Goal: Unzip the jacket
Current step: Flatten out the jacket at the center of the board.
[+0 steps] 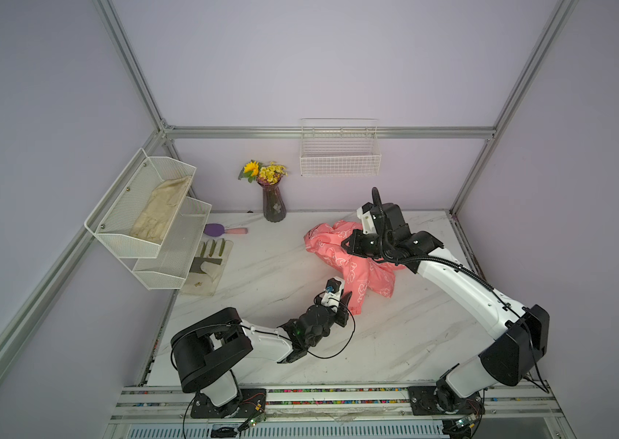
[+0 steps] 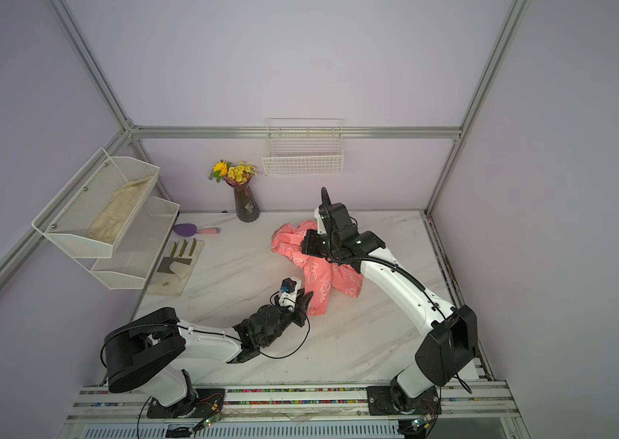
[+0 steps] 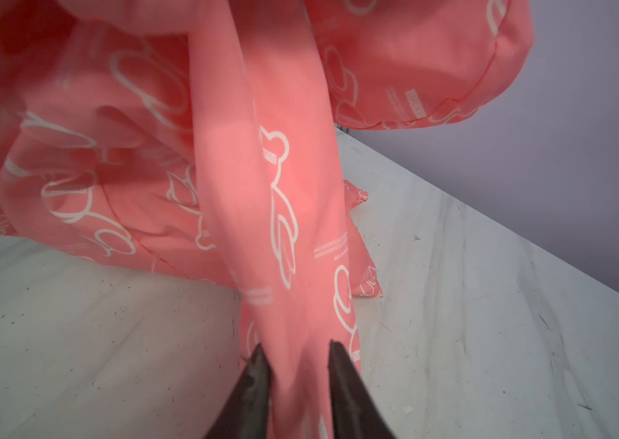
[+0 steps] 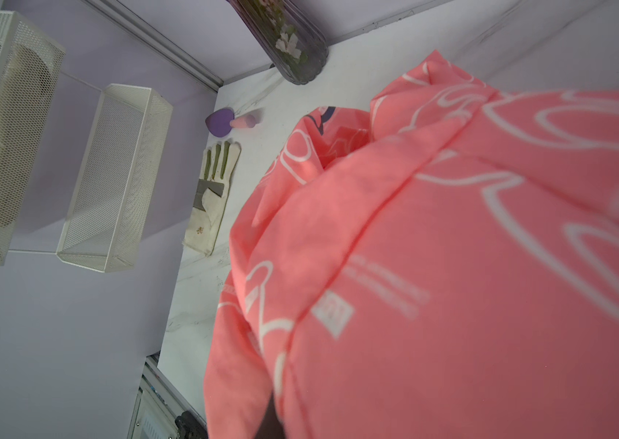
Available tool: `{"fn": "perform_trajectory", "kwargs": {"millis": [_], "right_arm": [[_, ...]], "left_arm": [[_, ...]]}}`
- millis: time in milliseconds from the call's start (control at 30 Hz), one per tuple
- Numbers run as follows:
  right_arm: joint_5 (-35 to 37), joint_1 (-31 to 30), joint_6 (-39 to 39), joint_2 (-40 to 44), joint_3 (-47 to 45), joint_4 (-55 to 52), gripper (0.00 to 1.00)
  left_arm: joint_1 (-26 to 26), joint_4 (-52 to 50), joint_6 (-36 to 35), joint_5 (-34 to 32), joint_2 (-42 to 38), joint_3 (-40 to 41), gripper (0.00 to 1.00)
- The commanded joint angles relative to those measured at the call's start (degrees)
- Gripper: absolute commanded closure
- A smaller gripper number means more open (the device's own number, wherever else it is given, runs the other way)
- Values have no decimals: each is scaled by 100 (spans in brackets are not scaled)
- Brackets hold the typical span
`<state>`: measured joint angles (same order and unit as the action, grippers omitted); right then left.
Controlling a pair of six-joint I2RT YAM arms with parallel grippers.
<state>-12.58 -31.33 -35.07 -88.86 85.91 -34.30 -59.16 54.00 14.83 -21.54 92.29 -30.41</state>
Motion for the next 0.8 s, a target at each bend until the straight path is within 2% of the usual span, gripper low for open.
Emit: {"fn": "perform_trajectory", "kwargs": {"millis": [0,67,200,400,533,600,667,700,767], "right_arm": [[-186,39,41,345,13,250,100],[-264,39,22,394,2,256,100],[-431,38,18,503,-39,279,100],[-679,61,-38,680,-111,351,100],[-897,66,-139,782,-142,453,100],[-904,66,-165,843,-184,493,100],[-870,74,-184,848,-213,480,100],[-863,73,-193,838,-222,478,100],[-813,96,-202,802,-225,460,100]], "left_arm": [[18,851,-65,246,-18,278,1],[19,1014,-66,275,81,288,0],[68,721,-79,414,190,102,0],[345,1178,222,1010,293,270,2],[449,1183,208,1125,303,265,7],[487,1203,182,1424,318,188,16],[496,1177,112,1819,368,53,29],[490,1138,79,2007,398,-17,37],[485,1144,-83,2481,464,-132,65]]}}
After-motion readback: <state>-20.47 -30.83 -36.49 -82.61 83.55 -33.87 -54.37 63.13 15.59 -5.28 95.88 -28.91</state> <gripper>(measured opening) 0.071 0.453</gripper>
